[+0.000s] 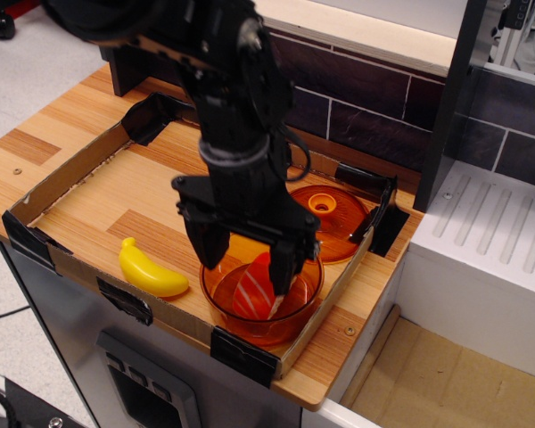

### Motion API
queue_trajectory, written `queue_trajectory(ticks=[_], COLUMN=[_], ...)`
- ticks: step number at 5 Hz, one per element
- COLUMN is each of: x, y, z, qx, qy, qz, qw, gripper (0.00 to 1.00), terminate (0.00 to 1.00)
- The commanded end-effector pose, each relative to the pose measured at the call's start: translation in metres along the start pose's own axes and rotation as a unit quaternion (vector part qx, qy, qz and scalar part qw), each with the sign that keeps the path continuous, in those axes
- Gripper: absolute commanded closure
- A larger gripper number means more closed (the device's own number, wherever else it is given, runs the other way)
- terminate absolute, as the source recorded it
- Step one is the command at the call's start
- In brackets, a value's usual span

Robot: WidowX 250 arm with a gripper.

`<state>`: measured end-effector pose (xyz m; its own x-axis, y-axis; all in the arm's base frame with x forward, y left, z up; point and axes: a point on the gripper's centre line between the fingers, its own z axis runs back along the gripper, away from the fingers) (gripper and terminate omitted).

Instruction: Take sushi out of pot

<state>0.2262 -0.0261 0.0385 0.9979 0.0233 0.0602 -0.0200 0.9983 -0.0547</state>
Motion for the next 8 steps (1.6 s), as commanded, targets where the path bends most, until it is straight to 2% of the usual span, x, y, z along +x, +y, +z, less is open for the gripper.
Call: queue_trajectory(ticks=[1, 3, 4, 5, 6, 8], x=[0.004, 0.007, 0.005, 0.003, 0.006, 0.018], y=[-0.005, 0.000, -0.002, 0.000, 0.001, 0.005], z=[-0.002, -0.011, -0.008, 0.002, 0.022, 0.078], qx=[-0.008, 0.003, 0.009, 0.036, 0.022, -0.011], qy=[-0.018, -0.012, -0.021, -0.032, -0.026, -0.072], qz=[-0.011, -0.003, -0.004, 0.016, 0.010, 0.039], qw=[0.9997, 0.9999, 0.9997, 0.9987, 0.9994, 0.9966], gripper=[0.00, 0.00, 1.00, 1.00, 1.00, 1.00], terminate=[0.00, 0.00, 0.00, 0.00, 0.00, 0.00])
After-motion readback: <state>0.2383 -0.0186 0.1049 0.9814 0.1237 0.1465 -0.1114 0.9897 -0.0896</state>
